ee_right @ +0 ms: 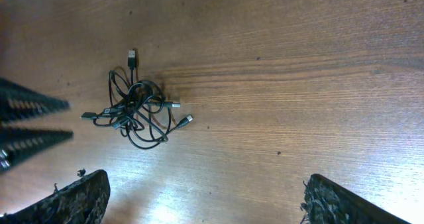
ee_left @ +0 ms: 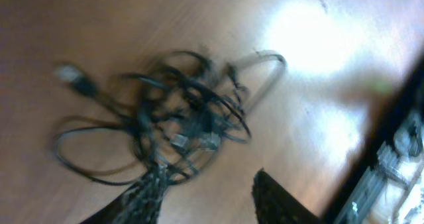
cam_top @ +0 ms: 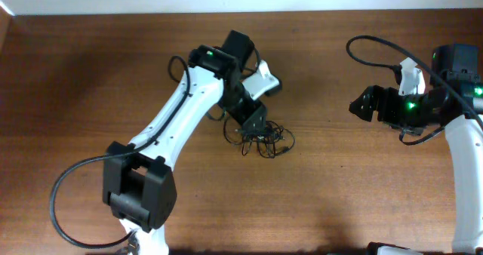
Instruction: Untangle cables
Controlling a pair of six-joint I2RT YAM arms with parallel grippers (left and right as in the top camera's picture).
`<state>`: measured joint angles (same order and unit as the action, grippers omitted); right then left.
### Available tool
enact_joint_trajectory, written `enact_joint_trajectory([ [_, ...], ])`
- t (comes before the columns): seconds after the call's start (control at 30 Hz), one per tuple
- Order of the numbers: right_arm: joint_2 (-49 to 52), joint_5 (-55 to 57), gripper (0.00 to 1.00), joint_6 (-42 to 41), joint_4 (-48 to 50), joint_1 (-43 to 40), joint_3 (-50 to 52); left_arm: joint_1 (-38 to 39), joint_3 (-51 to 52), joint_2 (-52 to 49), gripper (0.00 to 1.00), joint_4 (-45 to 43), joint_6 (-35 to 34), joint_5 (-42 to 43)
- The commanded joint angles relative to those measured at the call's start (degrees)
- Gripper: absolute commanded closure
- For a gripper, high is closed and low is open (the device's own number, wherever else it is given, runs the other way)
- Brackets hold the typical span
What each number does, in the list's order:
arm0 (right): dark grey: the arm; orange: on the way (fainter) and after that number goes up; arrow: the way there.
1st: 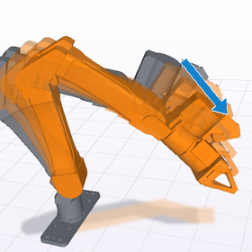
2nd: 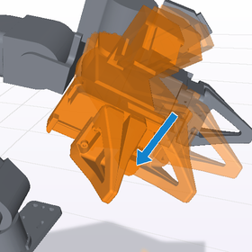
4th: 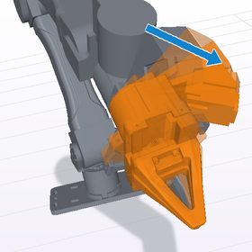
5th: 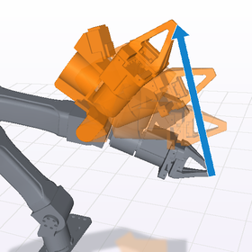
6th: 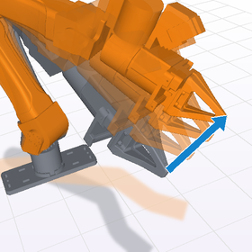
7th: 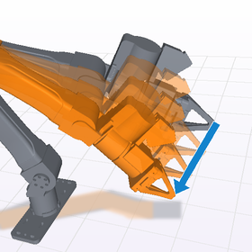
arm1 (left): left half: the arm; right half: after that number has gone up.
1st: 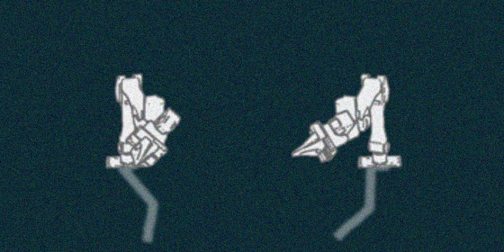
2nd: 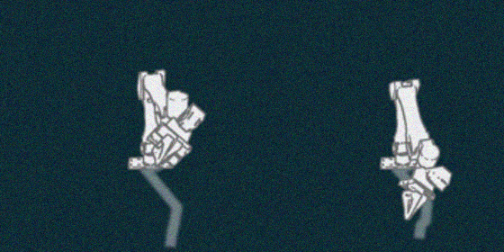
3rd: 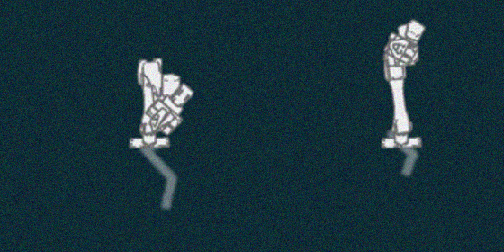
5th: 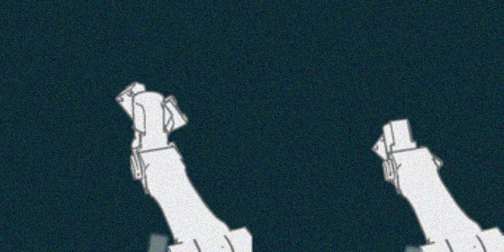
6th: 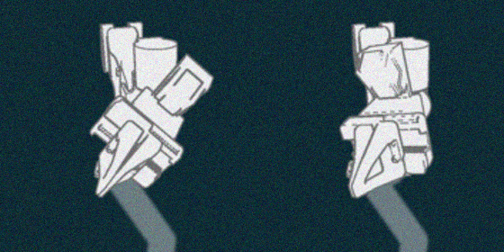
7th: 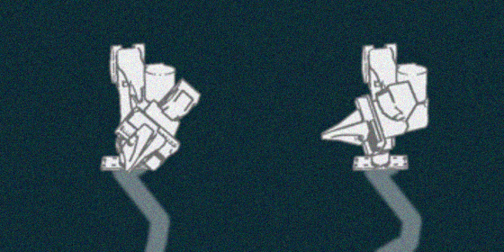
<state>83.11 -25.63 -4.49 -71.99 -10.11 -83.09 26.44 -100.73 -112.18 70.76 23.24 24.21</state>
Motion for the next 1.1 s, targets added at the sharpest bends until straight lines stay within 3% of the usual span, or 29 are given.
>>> enact_joint_trajectory([
  [0.0,0.26,-0.7,0.05,0.26,-0.07,-0.42,-0.81,1.86,-0.68,-0.74,0.54,3.08,12.11,3.87],
  [0.27,0.26,-0.72,0.05,0.24,-0.31,-0.42,-0.81,2.56,-0.57,-5.42,0.51,1.92,13.66,-0.02],
  [0.43,0.26,-0.7,0.05,0.26,-0.26,-0.42,-0.81,4.31,-0.57,-8.07,0.57,1.51,13.68,-0.28],
  [0.53,0.26,-0.68,0.05,0.26,-0.28,-0.42,-0.81,5.07,-0.57,-10.16,0.71,0.94,13.66,-3.87],
  [0.67,0.26,-0.5,0.05,0.26,-0.28,-0.42,-0.81,5.25,-0.57,-11.04,0.76,0.31,13.66,-3.93],
  [0.73,0.26,-0.5,0.05,0.26,-0.28,-0.42,-0.81,5.25,-0.57,-11.13,0.83,-1.53,13.66,-4.09],
  [0.87,0.26,-0.5,0.05,0.28,-0.28,-0.42,-0.81,5.31,-0.57,-12.35,0.66,-2.05,13.66,-4.11],
  [0.9,0.26,-0.48,0.05,0.26,-0.28,-0.42,-0.81,5.38,-0.55,-13.18,0.7,-1.84,13.66,-4.11],
  [0.97,0.26,-0.48,0.05,0.26,-0.28,-0.42,-0.81,5.4,-0.55,-13.68,1.0,-1.81,13.66,-4.11],
  [1.07,0.26,-0.52,0.05,0.26,-0.24,-0.42,-0.81,4.85,-5.2,-13.57,1.0,0.26,10.36,-4.04],
])
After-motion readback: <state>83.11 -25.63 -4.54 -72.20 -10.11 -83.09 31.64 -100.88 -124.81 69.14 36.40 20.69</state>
